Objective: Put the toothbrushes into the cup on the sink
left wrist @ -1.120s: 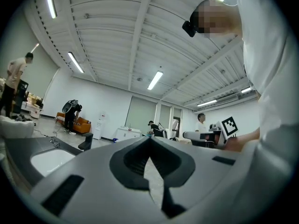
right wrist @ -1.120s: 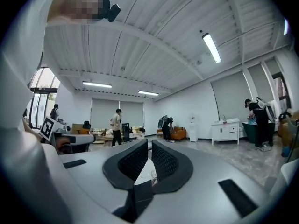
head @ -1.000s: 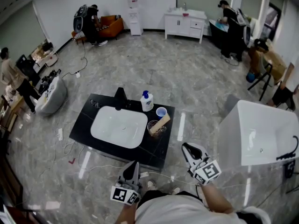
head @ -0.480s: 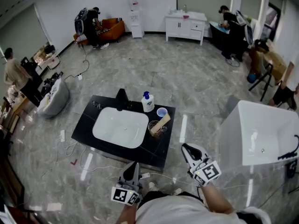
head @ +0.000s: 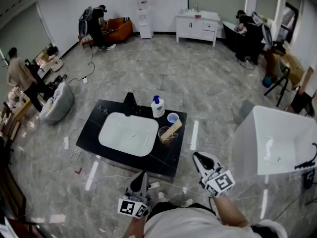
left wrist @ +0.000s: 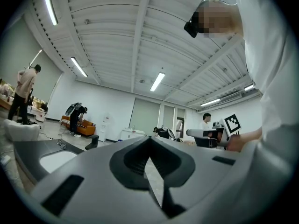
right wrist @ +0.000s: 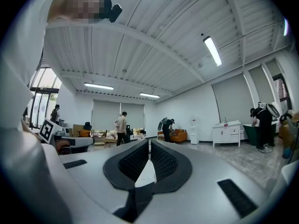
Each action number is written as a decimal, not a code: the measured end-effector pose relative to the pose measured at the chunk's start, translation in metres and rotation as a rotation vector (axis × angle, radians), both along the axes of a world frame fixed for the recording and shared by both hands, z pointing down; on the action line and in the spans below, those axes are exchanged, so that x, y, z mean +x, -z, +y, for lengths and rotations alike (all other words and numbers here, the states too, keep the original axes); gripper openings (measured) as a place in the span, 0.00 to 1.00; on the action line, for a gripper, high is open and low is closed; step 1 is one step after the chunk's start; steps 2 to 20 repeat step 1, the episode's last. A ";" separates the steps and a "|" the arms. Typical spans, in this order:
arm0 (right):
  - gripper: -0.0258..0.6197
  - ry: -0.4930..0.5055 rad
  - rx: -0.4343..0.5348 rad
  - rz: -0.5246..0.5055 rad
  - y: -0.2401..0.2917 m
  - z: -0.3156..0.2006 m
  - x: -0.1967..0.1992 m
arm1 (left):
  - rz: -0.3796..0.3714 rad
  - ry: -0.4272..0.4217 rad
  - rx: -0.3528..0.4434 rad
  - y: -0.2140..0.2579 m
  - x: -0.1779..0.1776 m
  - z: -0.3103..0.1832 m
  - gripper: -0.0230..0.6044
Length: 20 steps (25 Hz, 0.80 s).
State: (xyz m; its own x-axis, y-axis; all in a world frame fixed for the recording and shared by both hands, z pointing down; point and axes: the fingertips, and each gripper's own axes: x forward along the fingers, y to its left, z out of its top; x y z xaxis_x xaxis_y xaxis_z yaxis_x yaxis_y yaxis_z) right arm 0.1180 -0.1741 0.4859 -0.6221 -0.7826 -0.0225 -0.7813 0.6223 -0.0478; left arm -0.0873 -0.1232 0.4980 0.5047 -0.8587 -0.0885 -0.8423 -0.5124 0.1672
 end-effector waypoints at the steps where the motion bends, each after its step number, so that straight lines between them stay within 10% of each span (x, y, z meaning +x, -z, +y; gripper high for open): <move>1: 0.11 0.000 -0.001 0.000 0.000 -0.001 0.000 | 0.000 0.002 0.000 0.000 -0.001 0.000 0.03; 20: 0.11 0.000 -0.001 0.000 0.000 -0.001 0.000 | 0.000 0.002 0.000 0.000 -0.001 0.000 0.03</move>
